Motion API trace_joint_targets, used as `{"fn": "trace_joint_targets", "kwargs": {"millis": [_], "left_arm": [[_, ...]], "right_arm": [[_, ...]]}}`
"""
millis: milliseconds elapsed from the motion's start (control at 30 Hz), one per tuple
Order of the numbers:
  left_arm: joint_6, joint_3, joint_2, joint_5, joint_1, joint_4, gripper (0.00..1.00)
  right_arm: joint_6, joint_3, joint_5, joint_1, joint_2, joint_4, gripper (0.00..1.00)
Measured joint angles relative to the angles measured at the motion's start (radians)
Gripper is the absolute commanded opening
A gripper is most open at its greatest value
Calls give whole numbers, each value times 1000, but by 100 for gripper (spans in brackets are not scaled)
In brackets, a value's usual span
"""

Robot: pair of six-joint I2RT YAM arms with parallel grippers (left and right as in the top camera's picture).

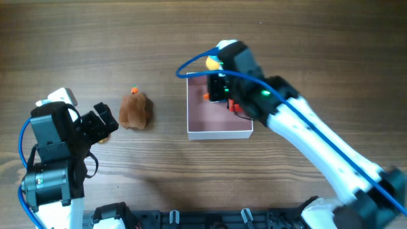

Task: Pack container
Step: 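Place the duck into the box with the right gripper and withdraw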

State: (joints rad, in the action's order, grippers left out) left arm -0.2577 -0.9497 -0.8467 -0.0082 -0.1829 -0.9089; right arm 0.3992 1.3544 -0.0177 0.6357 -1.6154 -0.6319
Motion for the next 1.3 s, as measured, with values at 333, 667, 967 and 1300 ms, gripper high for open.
{"fn": "trace_joint_targets", "kwargs": {"millis": [333, 667, 967, 1300], "left_arm": [[0, 0, 0, 7, 0, 0, 100], [0, 0, 0, 7, 0, 0, 100], [0, 0, 0, 7, 0, 0, 100], [0, 0, 0, 10, 0, -2, 100]], "right_arm": [[27, -6, 56, 34, -288, 100, 30], [45, -6, 75, 32, -336, 134, 73], [41, -6, 78, 32, -336, 135, 60], [11, -5, 78, 32, -266, 37, 30]]}}
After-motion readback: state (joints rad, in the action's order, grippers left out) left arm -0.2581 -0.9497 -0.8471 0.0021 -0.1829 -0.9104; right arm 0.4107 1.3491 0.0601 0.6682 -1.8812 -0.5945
